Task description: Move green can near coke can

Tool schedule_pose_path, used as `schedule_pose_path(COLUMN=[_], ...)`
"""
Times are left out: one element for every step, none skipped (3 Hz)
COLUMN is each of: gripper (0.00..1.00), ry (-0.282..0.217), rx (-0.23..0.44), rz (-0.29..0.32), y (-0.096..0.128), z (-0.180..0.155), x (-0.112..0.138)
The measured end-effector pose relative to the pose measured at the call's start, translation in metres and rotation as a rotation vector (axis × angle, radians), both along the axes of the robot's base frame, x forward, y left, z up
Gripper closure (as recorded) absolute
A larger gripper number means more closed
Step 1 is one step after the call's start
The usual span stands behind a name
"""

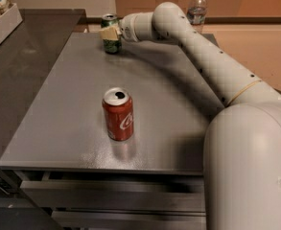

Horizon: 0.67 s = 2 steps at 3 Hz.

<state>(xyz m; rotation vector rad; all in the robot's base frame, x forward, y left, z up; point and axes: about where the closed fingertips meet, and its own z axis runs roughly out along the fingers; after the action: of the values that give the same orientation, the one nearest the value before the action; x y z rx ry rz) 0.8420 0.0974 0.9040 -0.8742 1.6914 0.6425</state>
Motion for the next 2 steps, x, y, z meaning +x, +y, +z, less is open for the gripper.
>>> schedule_pose_path(gripper=[1.0, 1.0], ry=[-0.019, -0.04], rx=[0.003, -0.002], rz=[0.025, 0.045], y=[-0.003, -0.013], z=[0.016, 0.033], x=[-0.023, -0.055])
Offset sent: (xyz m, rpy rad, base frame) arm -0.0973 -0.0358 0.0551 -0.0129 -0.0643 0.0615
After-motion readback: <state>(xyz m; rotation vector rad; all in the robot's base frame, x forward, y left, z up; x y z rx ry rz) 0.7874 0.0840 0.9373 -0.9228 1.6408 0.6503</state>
